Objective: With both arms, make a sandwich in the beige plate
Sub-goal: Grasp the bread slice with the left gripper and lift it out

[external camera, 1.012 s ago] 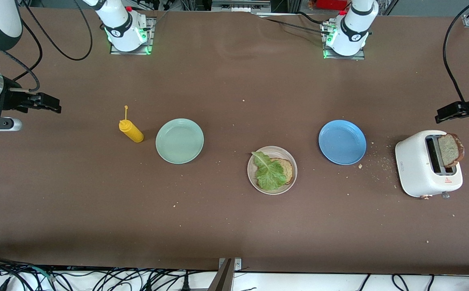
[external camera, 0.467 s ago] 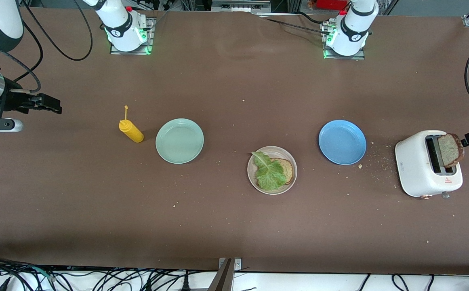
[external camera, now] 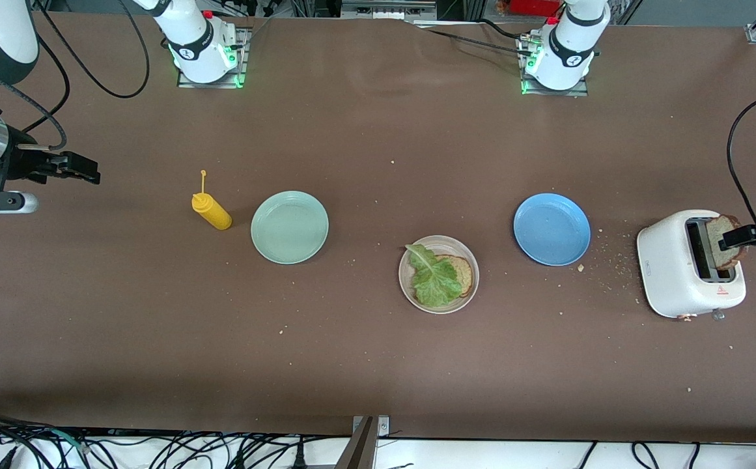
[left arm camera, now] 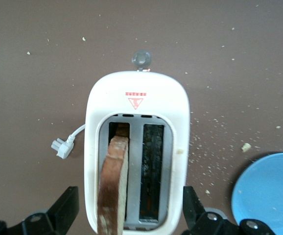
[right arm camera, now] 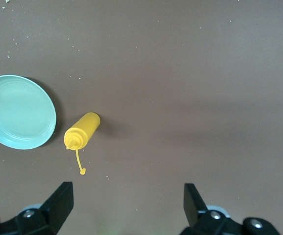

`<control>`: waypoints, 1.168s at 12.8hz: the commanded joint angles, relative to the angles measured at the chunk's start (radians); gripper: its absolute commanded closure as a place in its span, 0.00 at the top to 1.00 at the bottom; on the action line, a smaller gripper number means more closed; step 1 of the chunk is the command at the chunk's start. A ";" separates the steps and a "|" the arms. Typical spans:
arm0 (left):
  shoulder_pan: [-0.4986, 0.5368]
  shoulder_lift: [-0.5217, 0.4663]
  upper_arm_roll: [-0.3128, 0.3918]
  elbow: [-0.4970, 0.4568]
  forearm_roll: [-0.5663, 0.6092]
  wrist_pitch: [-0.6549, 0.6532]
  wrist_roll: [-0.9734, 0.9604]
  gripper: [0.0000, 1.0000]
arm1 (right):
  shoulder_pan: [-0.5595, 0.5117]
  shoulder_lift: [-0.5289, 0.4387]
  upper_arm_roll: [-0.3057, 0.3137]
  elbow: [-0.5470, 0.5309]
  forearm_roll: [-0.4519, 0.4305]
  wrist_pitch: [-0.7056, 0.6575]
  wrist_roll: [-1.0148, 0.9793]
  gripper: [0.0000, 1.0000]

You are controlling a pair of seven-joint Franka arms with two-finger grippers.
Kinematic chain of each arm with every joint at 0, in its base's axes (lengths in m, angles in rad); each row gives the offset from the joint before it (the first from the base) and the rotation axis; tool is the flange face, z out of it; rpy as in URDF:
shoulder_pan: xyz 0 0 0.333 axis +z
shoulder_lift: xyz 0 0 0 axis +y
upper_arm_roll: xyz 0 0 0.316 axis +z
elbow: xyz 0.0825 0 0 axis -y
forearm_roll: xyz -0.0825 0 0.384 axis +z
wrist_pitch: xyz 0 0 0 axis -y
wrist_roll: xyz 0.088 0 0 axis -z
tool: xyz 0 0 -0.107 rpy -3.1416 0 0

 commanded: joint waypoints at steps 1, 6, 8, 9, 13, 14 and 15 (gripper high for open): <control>0.039 -0.020 -0.010 -0.080 0.027 0.069 0.036 0.88 | -0.007 -0.003 0.007 -0.009 0.013 0.010 0.002 1.00; 0.039 -0.025 -0.012 -0.082 0.044 0.009 0.036 0.00 | -0.007 0.006 0.007 -0.007 0.017 0.016 0.002 1.00; 0.039 -0.037 -0.015 -0.072 0.044 -0.024 0.036 0.00 | -0.007 0.009 0.007 -0.007 0.017 0.023 0.002 1.00; 0.039 -0.054 -0.018 -0.069 0.044 -0.040 0.039 0.00 | -0.006 0.012 0.007 -0.007 0.017 0.026 0.002 1.00; 0.016 -0.115 -0.033 0.011 0.044 -0.203 0.042 0.00 | -0.006 0.014 0.007 -0.009 0.017 0.025 0.002 1.00; 0.016 -0.114 -0.047 0.073 0.045 -0.274 0.042 0.00 | -0.006 0.015 0.007 -0.010 0.017 0.025 0.002 1.00; 0.012 -0.114 -0.062 0.119 0.044 -0.341 0.039 0.00 | -0.006 0.015 0.007 -0.010 0.017 0.025 0.002 1.00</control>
